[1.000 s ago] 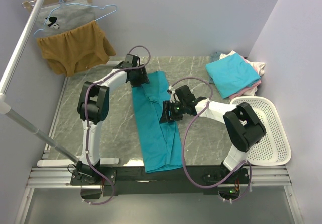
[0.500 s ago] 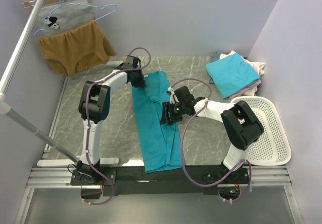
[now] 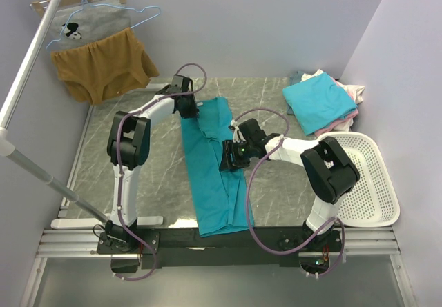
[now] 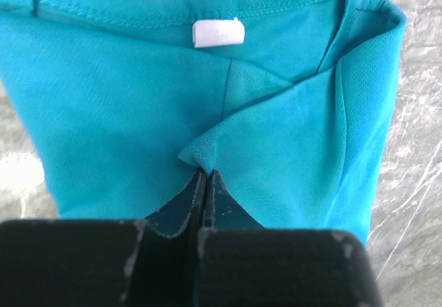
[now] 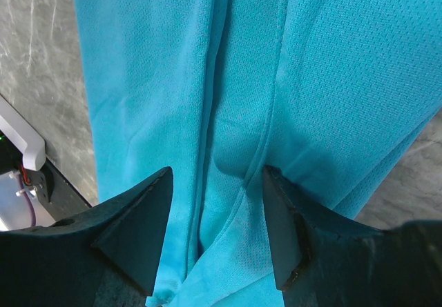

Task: Fold and stack the t-shirts
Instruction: Rotate the tshirt 90 degrees

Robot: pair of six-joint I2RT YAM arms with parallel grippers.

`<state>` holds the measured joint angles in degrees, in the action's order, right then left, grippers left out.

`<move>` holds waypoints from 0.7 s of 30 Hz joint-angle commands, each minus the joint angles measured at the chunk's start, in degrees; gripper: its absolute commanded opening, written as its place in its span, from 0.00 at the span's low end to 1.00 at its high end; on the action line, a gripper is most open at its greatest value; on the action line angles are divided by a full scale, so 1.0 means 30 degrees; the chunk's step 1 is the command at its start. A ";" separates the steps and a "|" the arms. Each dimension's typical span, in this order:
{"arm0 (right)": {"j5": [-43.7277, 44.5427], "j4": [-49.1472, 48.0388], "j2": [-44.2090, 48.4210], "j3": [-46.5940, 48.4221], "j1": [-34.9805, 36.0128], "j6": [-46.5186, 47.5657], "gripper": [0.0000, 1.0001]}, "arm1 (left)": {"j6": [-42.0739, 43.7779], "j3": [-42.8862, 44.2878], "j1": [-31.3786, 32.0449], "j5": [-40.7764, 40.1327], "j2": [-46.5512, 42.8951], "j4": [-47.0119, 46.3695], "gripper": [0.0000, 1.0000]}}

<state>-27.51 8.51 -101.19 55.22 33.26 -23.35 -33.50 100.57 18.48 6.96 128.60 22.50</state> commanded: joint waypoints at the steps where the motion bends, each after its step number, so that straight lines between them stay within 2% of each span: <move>1: 0.0350 -0.0318 -0.0314 0.0284 0.0194 -0.0038 0.62 | 0.0062 -0.0214 0.0110 -0.0416 -0.2229 -0.0001 0.01; 8: 0.0438 -0.0318 -0.0285 0.0255 0.0223 -0.0067 0.62 | -0.0260 -0.1619 0.0168 -0.0065 -0.3197 -0.0675 0.01; 21: 0.0585 -0.0143 -0.0168 0.0343 0.0194 0.0079 0.62 | -0.0465 -0.2558 0.0315 -0.1645 -0.3842 0.0789 0.01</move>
<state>-27.44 8.54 -101.19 55.22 33.28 -23.38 -33.95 93.49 19.22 4.78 120.16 22.81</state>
